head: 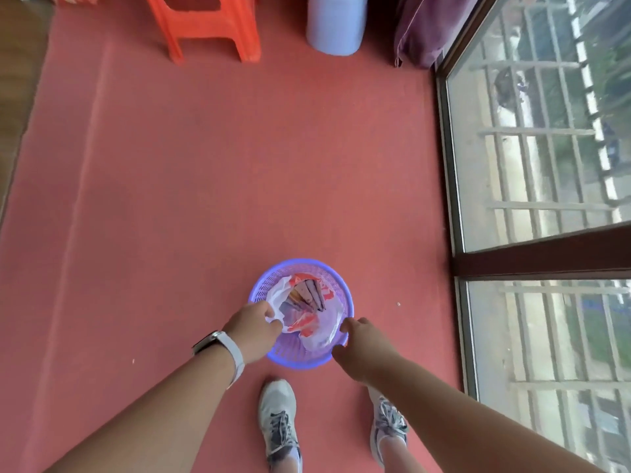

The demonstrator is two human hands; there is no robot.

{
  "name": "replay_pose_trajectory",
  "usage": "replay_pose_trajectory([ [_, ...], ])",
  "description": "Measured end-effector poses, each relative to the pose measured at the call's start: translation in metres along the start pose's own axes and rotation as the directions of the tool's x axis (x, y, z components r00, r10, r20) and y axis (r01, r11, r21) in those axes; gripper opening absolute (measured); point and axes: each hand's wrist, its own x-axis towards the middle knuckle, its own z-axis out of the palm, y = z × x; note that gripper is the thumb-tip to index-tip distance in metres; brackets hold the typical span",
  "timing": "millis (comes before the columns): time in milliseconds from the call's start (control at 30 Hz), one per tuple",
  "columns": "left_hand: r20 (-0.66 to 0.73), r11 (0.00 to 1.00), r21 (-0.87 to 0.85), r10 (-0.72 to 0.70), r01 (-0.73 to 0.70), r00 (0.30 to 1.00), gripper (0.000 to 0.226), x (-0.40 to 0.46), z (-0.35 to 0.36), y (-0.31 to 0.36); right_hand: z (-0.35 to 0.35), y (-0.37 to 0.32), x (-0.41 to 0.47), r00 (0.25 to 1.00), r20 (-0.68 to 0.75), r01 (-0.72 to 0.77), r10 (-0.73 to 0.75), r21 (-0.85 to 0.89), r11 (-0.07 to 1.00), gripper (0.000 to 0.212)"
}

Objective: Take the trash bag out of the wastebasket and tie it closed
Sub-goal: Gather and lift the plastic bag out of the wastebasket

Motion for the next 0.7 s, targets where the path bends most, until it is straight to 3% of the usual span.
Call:
replay_pose_trajectory([
  [267,-0.007,0.997,0.063,-0.042,0.043,0.999,0.022,0.09,0.06,-0.04,0.073,0.027,0.092,0.99,0.08,-0.125,0.115,0.128,0.984,0.054],
  [400,-0.017,0.995,0.091,-0.05,0.052,0.999,0.013,0.116,0.077,-0.056,0.091,0.035,0.12,0.977,0.1,-0.204,0.188,0.198,0.959,0.053],
  [633,0.046,0.988,0.15,-0.029,0.022,0.999,0.035,0.148,0.099,-0.063,0.1,0.04,0.136,0.985,0.055,-0.173,0.166,0.194,0.966,0.028],
  [700,0.051,0.99,0.138,-0.034,0.027,0.998,0.022,0.146,0.099,-0.058,0.096,0.04,0.133,0.992,0.012,-0.125,0.125,0.224,0.967,0.024],
])
